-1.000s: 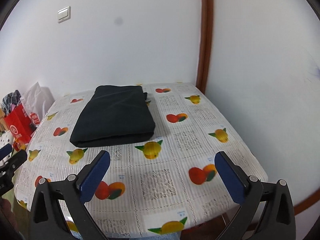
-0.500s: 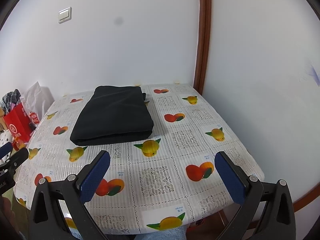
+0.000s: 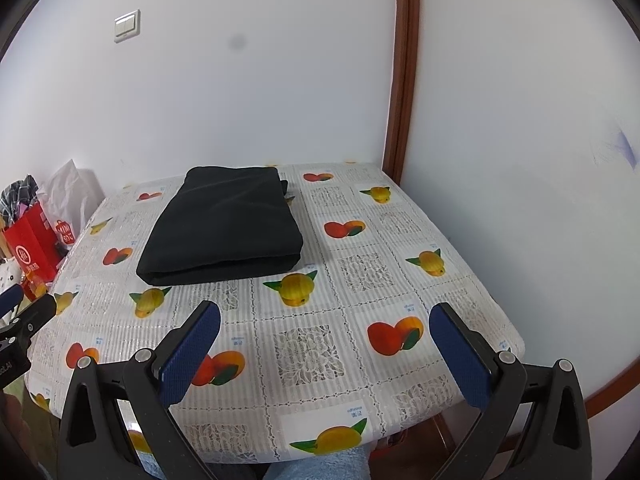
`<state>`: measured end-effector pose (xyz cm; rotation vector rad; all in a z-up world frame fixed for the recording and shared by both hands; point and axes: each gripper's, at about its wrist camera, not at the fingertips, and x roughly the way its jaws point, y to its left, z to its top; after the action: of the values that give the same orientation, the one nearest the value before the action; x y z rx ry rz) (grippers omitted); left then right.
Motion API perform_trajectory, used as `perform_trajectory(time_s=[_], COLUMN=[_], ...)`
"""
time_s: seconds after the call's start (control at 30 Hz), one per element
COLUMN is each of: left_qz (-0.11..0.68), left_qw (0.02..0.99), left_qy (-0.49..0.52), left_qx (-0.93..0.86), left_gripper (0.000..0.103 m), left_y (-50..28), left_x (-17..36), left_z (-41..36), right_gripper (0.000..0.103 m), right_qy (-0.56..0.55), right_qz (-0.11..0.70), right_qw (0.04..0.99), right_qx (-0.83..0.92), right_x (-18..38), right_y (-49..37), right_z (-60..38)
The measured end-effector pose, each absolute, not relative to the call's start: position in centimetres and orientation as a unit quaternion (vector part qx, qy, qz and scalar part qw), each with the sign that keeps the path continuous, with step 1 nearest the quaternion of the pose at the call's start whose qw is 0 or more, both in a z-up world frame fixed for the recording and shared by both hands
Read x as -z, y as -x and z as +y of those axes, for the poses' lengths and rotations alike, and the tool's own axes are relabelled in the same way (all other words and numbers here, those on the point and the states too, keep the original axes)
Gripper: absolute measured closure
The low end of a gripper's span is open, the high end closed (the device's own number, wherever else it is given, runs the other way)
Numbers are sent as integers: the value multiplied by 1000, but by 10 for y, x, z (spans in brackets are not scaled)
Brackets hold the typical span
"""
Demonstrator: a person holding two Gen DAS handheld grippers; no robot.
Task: Fold small clothes
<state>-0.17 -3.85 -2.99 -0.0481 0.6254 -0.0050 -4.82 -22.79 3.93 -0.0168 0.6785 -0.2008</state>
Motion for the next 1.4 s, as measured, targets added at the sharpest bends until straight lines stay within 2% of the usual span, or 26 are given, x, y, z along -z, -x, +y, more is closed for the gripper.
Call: perform_trajectory(time_s=[1.4], left_qz=[306], left_qw=[952], left_qy=[27], left_qx=[-7], left_gripper=[12], left_y=[2], left_x=[26], left_z=[-29], right_gripper=[0], right_qy=[12], right_qz=[330], right_qw=[939], right_qx=[96], right_x=[-42], right_y=[50], right_z=[-223])
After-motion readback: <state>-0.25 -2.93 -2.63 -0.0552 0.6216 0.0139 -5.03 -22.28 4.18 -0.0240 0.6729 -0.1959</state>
